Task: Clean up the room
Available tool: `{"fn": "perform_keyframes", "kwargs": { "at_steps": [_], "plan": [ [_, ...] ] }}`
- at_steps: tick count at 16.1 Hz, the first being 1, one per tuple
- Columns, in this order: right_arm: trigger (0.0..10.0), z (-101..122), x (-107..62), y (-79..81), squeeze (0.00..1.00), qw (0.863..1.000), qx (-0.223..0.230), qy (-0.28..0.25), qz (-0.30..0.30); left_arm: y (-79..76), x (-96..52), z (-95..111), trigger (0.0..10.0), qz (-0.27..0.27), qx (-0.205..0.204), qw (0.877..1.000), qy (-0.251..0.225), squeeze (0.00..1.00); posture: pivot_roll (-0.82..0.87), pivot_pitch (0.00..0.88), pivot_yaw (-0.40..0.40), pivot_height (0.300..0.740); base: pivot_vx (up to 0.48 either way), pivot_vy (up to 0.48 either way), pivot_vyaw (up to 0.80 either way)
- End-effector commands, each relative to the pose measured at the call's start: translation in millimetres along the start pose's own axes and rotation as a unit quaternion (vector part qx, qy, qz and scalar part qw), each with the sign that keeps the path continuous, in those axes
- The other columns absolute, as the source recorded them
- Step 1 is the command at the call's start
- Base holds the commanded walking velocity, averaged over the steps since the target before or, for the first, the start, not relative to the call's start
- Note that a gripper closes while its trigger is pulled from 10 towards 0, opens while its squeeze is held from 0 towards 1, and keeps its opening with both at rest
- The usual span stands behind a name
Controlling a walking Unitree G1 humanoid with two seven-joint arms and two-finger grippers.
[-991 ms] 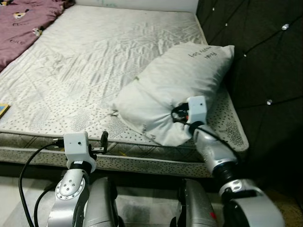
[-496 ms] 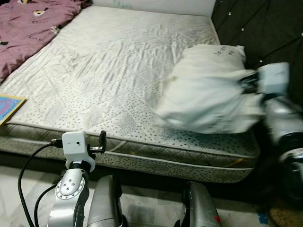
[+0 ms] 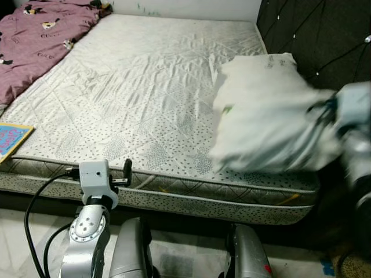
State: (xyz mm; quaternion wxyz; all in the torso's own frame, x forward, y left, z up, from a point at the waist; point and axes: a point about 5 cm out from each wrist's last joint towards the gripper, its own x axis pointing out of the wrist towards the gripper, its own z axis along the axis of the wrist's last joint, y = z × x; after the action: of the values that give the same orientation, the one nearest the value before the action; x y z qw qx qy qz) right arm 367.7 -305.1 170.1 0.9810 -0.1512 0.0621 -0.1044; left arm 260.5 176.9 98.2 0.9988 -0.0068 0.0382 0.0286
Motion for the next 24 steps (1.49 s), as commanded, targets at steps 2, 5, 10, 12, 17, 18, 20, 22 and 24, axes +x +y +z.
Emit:
{"fn": "perform_keyframes", "kwargs": {
  "at_steps": [2,5,10,12,17,18,20,22,24],
  "plan": [
    [0.0,-6.1,-6.8,25.3,0.00,0.998,0.030,-0.050,0.005,-0.7,0.4,-0.4,10.0,-0.005,0.006,1.000,0.002,0.00,0.04,0.023,0.011,0.537,0.000,0.000,0.00],
    [0.0,-28.9,-22.3,58.3,0.00,0.996,0.073,-0.051,0.023,-3.3,1.2,-0.3,10.0,-0.011,0.007,1.000,0.002,0.00,0.04,0.020,0.019,0.537,0.000,0.000,0.00],
    [0.0,-11.0,-14.0,71.0,0.00,0.994,0.057,-0.064,0.070,-3.5,2.7,0.8,10.0,-0.015,0.005,1.000,-0.002,0.00,0.04,0.013,0.030,0.537,0.000,0.000,0.00],
    [0.0,0.9,-5.1,51.5,0.00,0.995,0.037,-0.052,0.071,-2.9,3.1,0.4,10.0,-0.014,0.007,1.000,-0.002,0.00,0.04,0.010,0.029,0.537,0.000,0.000,0.00],
    [0.0,47.6,10.9,-6.2,0.00,0.999,0.015,-0.042,0.015,-3.4,4.5,0.0,10.0,-0.009,0.006,1.000,-0.003,0.00,0.04,0.005,0.021,0.537,0.000,0.000,0.00],
    [0.0,56.2,11.7,-16.1,0.00,0.999,0.008,-0.043,-0.005,-0.9,3.9,0.0,10.0,-0.003,0.006,1.000,-0.003,0.00,0.04,0.004,0.013,0.537,0.000,0.000,0.00],
    [0.0,65.3,10.9,-34.0,0.00,0.998,0.014,-0.043,-0.047,2.0,2.6,-0.3,10.0,0.004,0.008,1.000,-0.003,0.00,0.05,0.004,0.007,0.537,0.000,0.000,0.00],
    [0.0,61.6,9.6,-38.6,0.00,0.998,0.010,-0.039,-0.057,1.2,1.5,-1.2,10.0,0.004,0.007,1.000,-0.002,0.00,0.05,0.007,0.006,0.537,0.000,0.000,0.00],
    [4.7,50.1,9.5,-29.1,0.00,0.999,0.008,-0.030,-0.039,-1.0,1.7,-2.0,10.0,0.000,0.007,1.000,0.000,0.00,0.05,0.010,0.009,0.537,0.000,0.000,0.00]
  ]
}}
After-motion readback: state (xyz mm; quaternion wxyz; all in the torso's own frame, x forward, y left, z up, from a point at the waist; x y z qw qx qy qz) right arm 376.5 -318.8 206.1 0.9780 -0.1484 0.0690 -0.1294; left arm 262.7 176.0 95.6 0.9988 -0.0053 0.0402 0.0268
